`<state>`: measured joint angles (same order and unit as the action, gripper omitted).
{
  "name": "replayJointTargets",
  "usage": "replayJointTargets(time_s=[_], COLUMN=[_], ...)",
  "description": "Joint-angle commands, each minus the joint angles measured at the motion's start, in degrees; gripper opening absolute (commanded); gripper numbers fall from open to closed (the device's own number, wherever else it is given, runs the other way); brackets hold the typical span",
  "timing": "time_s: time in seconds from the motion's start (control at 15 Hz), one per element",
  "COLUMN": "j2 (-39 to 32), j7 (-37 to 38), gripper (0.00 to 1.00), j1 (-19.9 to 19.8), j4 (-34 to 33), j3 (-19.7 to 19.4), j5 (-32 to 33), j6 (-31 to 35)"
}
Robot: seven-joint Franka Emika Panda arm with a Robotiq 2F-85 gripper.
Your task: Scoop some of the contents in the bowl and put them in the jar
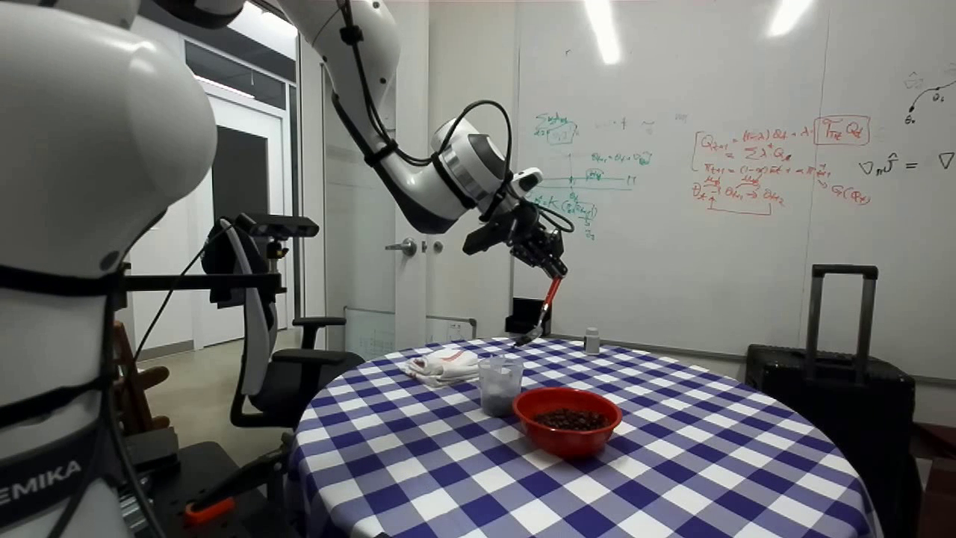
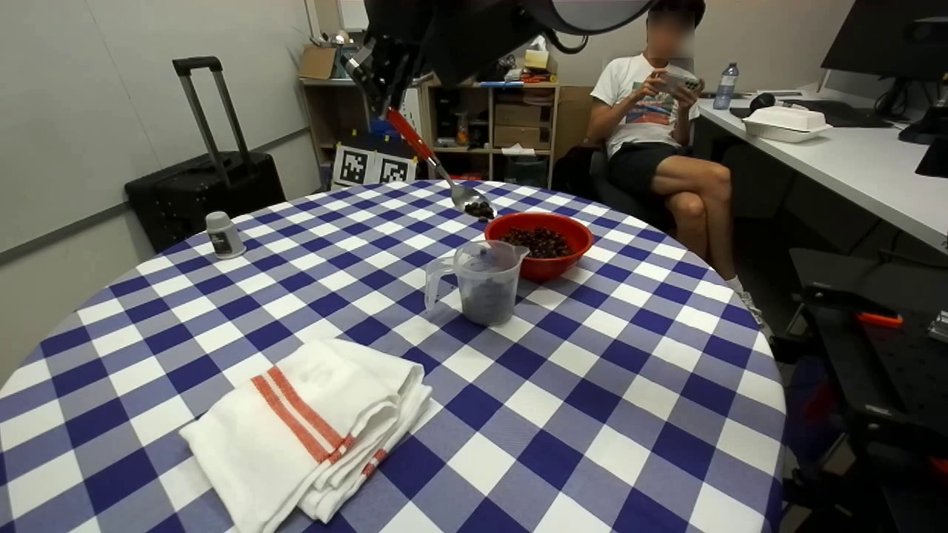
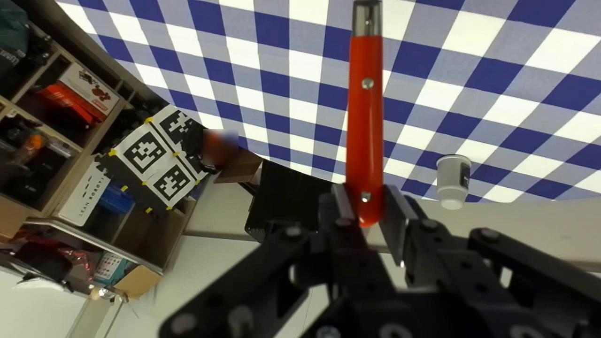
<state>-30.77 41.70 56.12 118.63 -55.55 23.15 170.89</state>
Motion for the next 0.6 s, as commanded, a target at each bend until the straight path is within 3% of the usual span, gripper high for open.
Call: replayJointTargets(time_s=[0.0, 0.53], j2=[-2.2, -6.0], j7=[0.9, 0.0], gripper=[0.05, 0.05], j1=[5.0, 12.8], j4=[1.2, 3.2], j3=[-4.7, -11.4], j5=[-2.1, -7.6], j6=[1.2, 1.3])
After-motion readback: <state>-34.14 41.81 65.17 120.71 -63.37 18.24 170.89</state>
